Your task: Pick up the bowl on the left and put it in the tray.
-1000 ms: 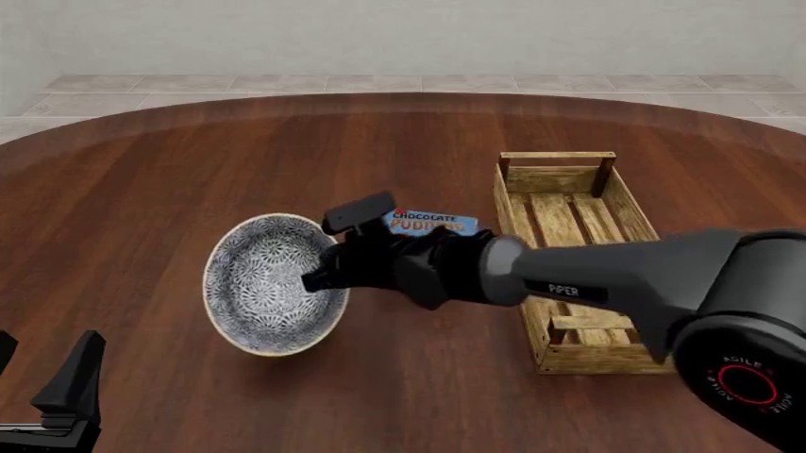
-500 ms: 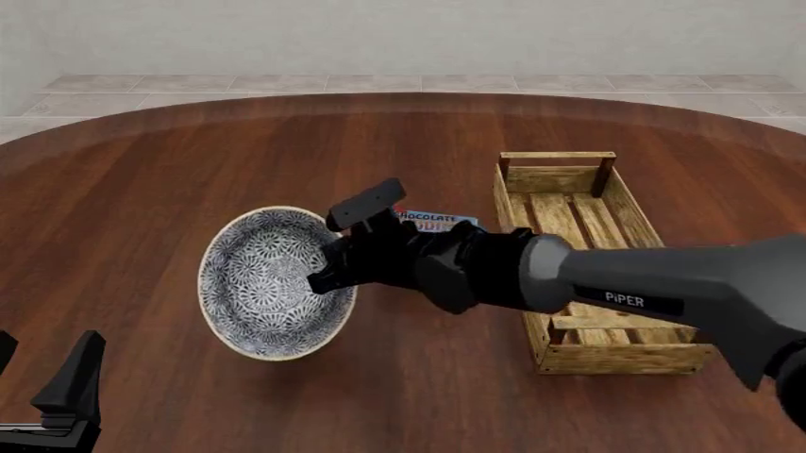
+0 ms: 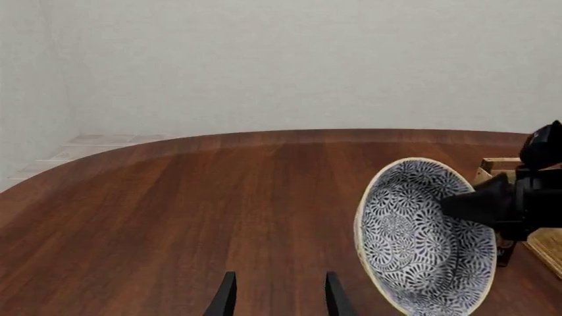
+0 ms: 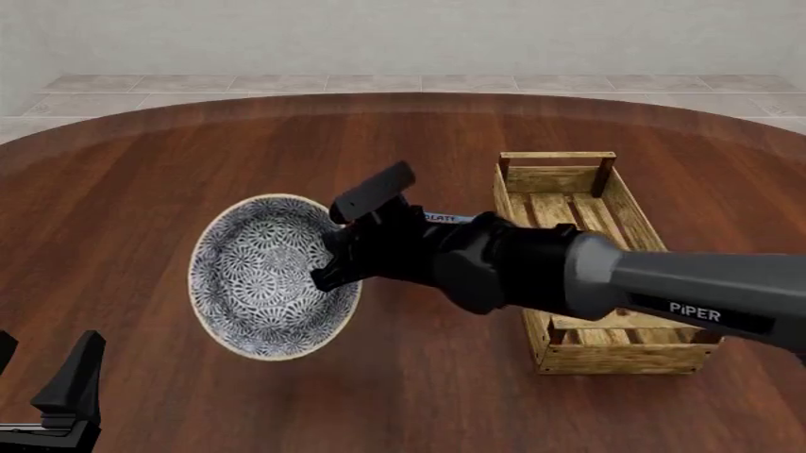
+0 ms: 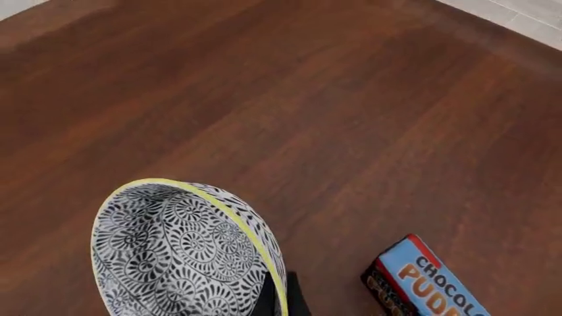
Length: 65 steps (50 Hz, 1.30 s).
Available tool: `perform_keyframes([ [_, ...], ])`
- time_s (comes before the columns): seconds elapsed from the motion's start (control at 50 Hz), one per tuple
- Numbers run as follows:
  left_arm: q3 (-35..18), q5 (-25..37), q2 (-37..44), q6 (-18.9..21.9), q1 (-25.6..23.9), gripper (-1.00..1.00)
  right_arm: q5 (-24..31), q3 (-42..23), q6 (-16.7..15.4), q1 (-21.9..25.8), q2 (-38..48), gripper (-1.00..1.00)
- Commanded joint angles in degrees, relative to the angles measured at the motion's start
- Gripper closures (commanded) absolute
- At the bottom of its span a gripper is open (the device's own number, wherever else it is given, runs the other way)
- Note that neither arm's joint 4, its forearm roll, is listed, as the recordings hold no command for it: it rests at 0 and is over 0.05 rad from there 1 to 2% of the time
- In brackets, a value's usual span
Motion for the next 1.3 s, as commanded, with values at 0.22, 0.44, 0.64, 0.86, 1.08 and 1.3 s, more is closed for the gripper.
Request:
perform_keyframes([
  [0.22,0.0,0.0,0.0,0.0,0.0,-1.00,0.6,1.8,-2.4,1.1,-5.6,1.00],
  [0.44,0.0,0.0,0.0,0.0,0.0,-1.00,-0.3,3.6,-4.8,0.7,-7.9,1.00],
  [0.64,0.0,0.0,0.0,0.0,0.0,-1.00,-1.1,5.2,-7.4,-0.1,-10.6,1.00],
  [0.86,0.0,0.0,0.0,0.0,0.0,-1.00,-1.3,6.8,-8.6,-0.1,-13.9,1.00],
  [1.08,0.0,0.0,0.0,0.0,0.0,-1.00,-1.7,8.0,-9.4,-1.0,-16.3,1.00],
  [1.3,0.0,0.0,0.0,0.0,0.0,-1.00,-1.6,9.2,-9.6,-1.9,-19.2,1.00],
])
